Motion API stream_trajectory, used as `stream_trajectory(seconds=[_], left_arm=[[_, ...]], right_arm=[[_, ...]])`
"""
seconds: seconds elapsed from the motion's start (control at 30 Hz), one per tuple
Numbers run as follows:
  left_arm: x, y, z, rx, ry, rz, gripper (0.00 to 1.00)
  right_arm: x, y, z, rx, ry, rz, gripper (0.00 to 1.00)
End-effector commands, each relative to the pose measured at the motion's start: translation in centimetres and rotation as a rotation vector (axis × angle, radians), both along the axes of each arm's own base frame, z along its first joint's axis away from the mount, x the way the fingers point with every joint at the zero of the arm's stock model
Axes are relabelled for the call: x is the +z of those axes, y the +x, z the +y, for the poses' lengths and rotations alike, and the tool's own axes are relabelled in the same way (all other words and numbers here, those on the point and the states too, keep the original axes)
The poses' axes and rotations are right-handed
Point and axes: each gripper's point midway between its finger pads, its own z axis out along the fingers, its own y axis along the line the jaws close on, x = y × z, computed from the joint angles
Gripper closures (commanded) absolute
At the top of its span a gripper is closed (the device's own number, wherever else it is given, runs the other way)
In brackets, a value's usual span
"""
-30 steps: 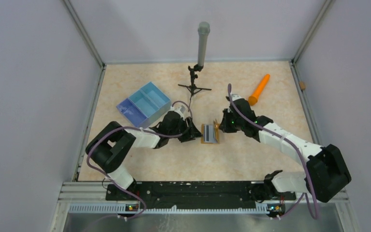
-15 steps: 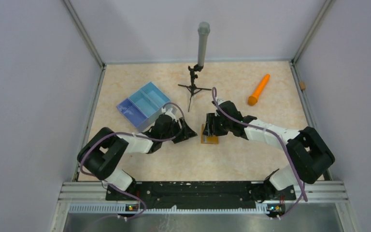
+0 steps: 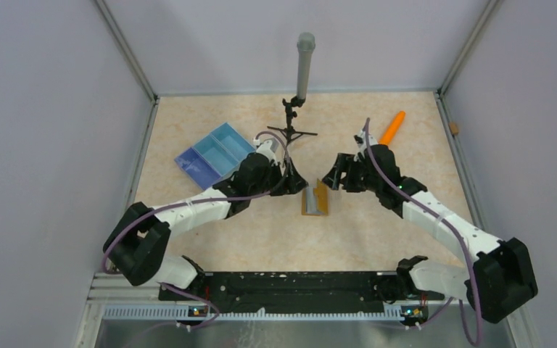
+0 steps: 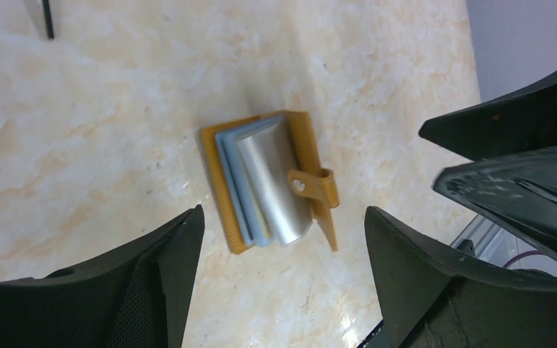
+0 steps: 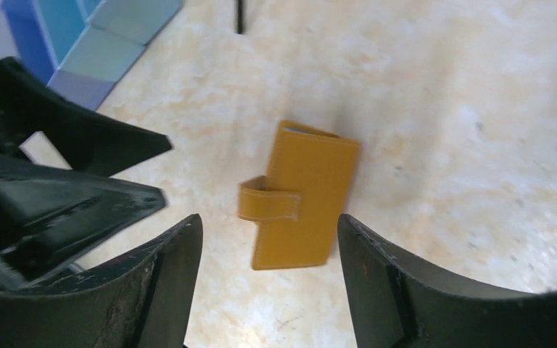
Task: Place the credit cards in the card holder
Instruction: Close the card holder at the center of the board.
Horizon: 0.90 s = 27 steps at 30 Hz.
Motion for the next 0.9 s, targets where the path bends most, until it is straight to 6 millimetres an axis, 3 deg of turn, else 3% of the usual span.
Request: stream_trajectory(seconds=[0.0, 0.1, 0.17, 0.33, 0.5, 0.67, 0.77, 0.87], left_arm=[[0.4, 0.8, -1.0, -0.024, 0.053, -0.037, 0.15], [0.3, 0.7, -1.6, -0.04, 0.056, -0.03, 0.14], [0.2, 0.7, -1.8, -0.044, 0.066, -0.023, 0.13], [0.2, 0.6, -2.3, -0.063, 0.085, -0.013, 0.09], [-0.9, 0.4, -2.9, -0.089, 0.099, 0.013, 0.06], [-2.3, 0.4, -3.3, -0.111, 0.128, 0.03, 0.04], [-3.7, 0.7, -3.2, -0.115, 0.183, 0.042, 0.06], [-5.5, 0.7, -3.1, -0.116, 0.227, 0.065, 0.15]], right_arm=[[-2.2, -0.1, -3.7, -0.139, -0.019, 0.039, 0.35], [-4.2, -0.3, -4.3, -0.158, -0.042, 0.07, 0.4], [-5.6, -0.6, -3.4, -0.108, -0.031, 0.101, 0.43], [-6.8, -0.8, -1.0, -0.019, 0.04, 0.127, 0.43], [-7.8, -1.0, 1.4, 0.045, 0.046, 0.147, 0.42], [-9.4, -1.2, 2.5, 0.057, 0.013, 0.178, 0.4], [-9.7, -1.1, 2.4, 0.047, 0.012, 0.184, 0.4], [-9.9, -1.3, 2.1, 0.03, 0.003, 0.19, 0.41]])
